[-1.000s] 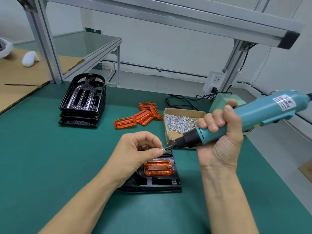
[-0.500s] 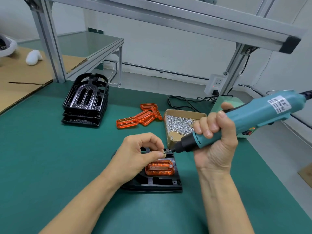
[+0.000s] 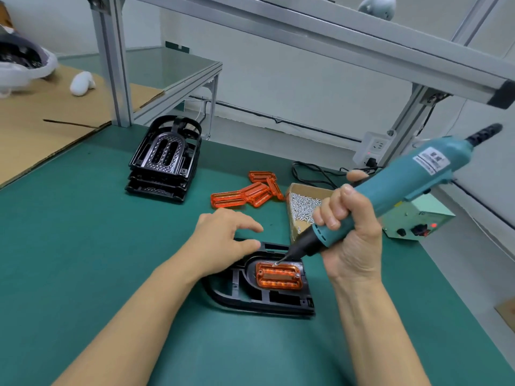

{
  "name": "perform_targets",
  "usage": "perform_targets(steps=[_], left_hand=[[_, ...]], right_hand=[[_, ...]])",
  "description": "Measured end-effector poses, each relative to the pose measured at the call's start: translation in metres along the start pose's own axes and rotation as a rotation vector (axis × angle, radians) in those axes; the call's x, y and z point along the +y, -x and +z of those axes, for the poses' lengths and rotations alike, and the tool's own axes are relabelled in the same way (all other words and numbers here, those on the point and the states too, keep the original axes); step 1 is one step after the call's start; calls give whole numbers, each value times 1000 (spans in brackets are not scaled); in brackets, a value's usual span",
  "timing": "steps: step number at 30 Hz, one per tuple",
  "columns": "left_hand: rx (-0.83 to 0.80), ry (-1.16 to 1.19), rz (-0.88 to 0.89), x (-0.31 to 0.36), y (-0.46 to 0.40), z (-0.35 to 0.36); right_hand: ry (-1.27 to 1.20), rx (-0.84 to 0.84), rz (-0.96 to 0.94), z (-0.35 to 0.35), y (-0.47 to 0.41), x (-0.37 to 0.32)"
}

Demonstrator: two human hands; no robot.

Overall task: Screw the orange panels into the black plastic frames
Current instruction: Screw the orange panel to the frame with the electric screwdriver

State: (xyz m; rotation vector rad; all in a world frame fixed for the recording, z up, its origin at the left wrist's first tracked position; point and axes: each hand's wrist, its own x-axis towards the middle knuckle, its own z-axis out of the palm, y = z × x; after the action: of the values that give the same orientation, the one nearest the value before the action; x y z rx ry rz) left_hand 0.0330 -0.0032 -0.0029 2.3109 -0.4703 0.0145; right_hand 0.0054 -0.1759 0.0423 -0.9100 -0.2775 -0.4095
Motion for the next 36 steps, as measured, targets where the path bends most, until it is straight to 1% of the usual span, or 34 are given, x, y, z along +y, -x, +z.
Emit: perform_targets(steps=[2,4,8,22,24,28,30,32,36], left_hand=[[-52,-93,4,-1,-2,4],[-86,-140,-3,-2,-3,6],[-73,-140,-2,-3,-3,9],[-80,-101,-16,-3,-3,10],[-86,-98,-21,-3,-3,11],[-86,-64,-48,-4,-4,12],[-66,-39,-56,-5,-3,12],[-67,-21,-53,-3,-2,11],[-103,-34,-57,0,1,9]], right_hand=[[35,-29,22,6,-1,4],[78,-51,43,9,-1,8],[145,-68,85,14,0,16],[255,-155,119,20,-3,24],[281,-202,137,20,-4,24],[326,-384,181,26,-9,30],[352,-441,188,29,-9,33],[357,-437,175,28,-8,34],[308,-308,128,19,-4,32]])
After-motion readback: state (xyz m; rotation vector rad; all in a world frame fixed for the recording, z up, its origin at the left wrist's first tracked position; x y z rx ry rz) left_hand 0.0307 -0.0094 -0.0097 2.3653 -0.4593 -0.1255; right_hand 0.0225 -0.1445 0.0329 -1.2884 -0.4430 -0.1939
